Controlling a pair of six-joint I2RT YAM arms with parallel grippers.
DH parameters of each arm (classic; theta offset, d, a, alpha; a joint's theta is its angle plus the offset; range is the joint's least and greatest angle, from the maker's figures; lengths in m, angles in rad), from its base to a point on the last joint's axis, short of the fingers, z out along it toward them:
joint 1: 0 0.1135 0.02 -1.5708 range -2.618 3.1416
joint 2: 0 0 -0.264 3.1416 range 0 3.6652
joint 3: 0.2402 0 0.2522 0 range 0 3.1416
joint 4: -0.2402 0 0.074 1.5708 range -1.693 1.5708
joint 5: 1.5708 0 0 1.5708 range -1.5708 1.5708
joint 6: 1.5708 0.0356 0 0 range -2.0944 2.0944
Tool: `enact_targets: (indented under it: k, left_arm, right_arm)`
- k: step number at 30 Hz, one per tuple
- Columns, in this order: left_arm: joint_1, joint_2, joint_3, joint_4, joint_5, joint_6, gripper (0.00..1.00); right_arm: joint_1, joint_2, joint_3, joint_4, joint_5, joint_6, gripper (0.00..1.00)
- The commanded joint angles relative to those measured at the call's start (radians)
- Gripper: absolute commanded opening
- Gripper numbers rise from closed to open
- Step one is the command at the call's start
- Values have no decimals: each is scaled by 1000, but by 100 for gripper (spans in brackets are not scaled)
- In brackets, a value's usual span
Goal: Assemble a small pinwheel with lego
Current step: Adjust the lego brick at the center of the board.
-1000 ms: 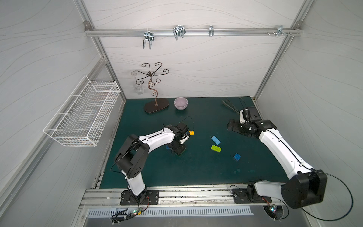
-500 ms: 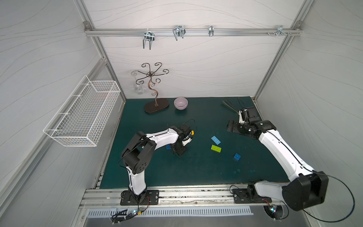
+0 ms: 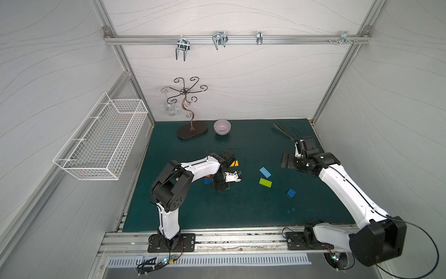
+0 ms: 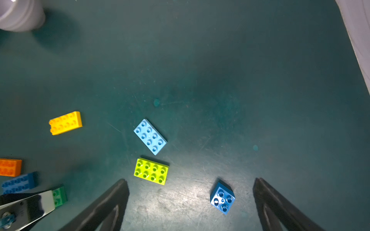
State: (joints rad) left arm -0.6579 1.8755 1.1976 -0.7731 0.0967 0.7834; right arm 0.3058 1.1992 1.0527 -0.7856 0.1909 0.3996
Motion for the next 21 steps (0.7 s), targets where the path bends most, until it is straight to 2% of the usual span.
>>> enact_targets:
  k: [1, 9, 11, 13, 15, 18, 21]
  left_arm:
    - [-37, 103, 27, 162, 74, 164, 8]
    - [-89, 207, 176, 130, 89, 154, 7]
    - [-92, 212, 176, 138, 84, 157, 11]
    - [-91, 199, 174, 134, 72, 153, 24]
    - [-89, 170, 181, 114, 65, 143, 33]
    - [-73, 89, 207, 56, 94, 106, 54]
    - [-41, -24, 202, 15, 136, 42, 83]
  right_arm:
    - [16, -21, -12, -15, 21, -5, 99]
    - [16, -17, -17, -11, 34, -22, 99]
    - [18, -16, -20, -7, 27, -32, 99]
    - [24, -18, -27, 2, 19, -56, 99]
    - [34, -18, -34, 15, 4, -103, 99]
    - [52, -8, -38, 40, -53, -227, 99]
    - [79, 16, -48, 50, -149, -373, 99]
